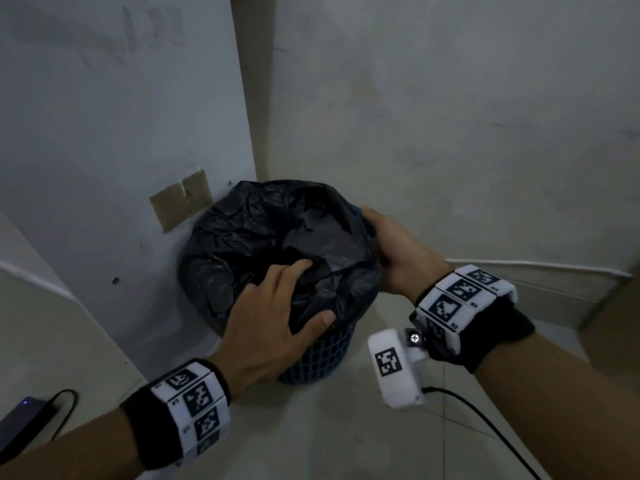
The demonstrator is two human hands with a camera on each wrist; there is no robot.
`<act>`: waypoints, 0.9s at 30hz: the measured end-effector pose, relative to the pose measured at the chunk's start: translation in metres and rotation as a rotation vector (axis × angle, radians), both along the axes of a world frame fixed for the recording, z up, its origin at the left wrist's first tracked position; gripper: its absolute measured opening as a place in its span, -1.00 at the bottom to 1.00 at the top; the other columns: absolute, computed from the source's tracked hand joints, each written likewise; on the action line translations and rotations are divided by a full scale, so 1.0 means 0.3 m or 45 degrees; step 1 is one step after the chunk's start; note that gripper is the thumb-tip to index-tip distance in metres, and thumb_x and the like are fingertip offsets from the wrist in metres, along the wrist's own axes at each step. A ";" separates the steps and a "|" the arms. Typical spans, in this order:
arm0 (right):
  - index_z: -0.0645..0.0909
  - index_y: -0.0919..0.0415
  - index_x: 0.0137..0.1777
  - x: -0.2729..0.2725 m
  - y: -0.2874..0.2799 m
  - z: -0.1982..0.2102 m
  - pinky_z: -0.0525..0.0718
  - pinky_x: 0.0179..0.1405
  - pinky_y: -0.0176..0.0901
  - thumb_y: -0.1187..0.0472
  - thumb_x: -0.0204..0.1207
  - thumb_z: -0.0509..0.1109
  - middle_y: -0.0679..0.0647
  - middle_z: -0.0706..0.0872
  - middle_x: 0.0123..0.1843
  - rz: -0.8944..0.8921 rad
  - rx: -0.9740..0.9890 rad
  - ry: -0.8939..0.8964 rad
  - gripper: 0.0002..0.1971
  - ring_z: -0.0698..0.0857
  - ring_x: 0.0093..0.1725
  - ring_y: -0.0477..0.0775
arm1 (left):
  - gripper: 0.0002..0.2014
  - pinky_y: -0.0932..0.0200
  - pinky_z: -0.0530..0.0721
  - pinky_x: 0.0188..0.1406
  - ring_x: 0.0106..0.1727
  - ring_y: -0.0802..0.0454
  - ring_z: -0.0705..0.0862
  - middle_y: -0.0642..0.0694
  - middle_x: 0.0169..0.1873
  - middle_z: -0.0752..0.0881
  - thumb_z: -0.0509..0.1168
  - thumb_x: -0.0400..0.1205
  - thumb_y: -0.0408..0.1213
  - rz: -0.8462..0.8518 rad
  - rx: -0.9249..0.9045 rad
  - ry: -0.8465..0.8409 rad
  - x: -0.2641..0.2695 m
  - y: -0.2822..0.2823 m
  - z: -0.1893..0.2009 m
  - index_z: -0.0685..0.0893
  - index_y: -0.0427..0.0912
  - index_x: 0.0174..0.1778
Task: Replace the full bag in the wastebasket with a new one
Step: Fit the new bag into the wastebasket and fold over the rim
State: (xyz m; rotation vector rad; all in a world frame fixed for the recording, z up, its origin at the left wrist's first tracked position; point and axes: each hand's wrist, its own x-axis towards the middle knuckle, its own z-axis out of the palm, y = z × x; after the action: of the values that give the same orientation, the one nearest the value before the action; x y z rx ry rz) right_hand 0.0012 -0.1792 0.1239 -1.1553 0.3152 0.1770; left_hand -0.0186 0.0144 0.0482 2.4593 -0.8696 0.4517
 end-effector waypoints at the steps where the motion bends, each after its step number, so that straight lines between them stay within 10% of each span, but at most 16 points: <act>1: 0.62 0.20 0.39 0.004 0.002 0.003 0.68 0.21 0.11 -0.08 0.72 0.12 0.23 0.74 0.28 -0.025 0.005 -0.025 -0.54 0.70 0.24 0.29 | -0.28 0.13 0.44 0.04 0.11 -0.01 0.57 0.03 0.28 0.47 -0.06 0.55 0.43 0.008 -0.007 0.000 0.006 0.006 0.000 0.23 0.08 0.54; 9: 0.65 0.23 0.33 0.014 -0.006 0.001 0.66 0.30 0.19 -0.10 0.62 0.29 0.20 0.77 0.23 -0.231 -0.138 -0.231 -0.53 0.74 0.21 0.26 | -0.39 0.13 0.40 -0.07 -0.04 0.05 0.59 0.05 0.04 0.58 -0.20 0.67 0.29 0.011 0.129 -0.050 0.068 0.061 0.003 0.45 0.06 0.47; 12: 0.64 0.24 0.25 0.017 -0.023 -0.007 0.75 0.13 0.22 -0.31 0.35 0.41 0.17 0.80 0.10 -0.368 -0.494 -0.144 -0.33 0.78 0.06 0.24 | -0.39 0.02 0.49 -0.13 -0.19 0.02 0.61 0.07 -0.13 0.59 -0.19 0.73 0.18 -0.010 -0.004 -0.045 0.120 0.070 -0.007 0.71 -0.09 0.06; 17: 0.74 0.19 0.06 -0.014 -0.059 0.016 0.74 0.13 0.21 -0.18 0.56 0.30 0.17 0.83 -0.03 -0.303 -0.493 -0.060 -0.56 0.78 -0.01 0.27 | -0.58 0.16 0.44 -0.31 -0.36 0.08 0.55 -0.02 -0.35 0.55 0.05 0.75 -0.03 0.074 -0.250 -0.066 0.158 0.069 0.052 0.51 -0.16 -0.36; 20: 0.57 0.26 0.23 -0.033 -0.106 0.014 0.68 0.19 0.22 -0.12 0.67 0.19 0.16 0.71 0.09 -0.300 -0.300 0.062 -0.56 0.70 0.00 0.23 | -0.59 0.26 0.27 -0.42 -0.41 0.12 0.47 -0.08 -0.41 0.53 0.07 0.76 -0.10 0.142 -0.270 -0.061 0.171 0.060 0.092 0.46 -0.21 -0.39; 27: 0.59 0.24 0.38 -0.028 -0.139 -0.020 0.64 0.31 0.24 -0.22 0.62 0.21 0.23 0.73 0.26 -0.329 -0.286 0.177 -0.43 0.73 0.16 0.28 | -0.68 0.03 0.54 -0.18 -0.21 -0.01 0.58 -0.09 -0.26 0.63 0.13 0.74 -0.10 0.188 -0.274 -0.044 0.193 0.063 0.099 0.69 -0.17 -0.15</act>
State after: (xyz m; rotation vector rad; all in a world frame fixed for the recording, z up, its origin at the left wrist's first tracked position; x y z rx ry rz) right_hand -0.0073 -0.2209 0.1180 -1.3140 0.6156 -0.0062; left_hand 0.0393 0.0333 0.0780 2.3303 -0.6191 0.6092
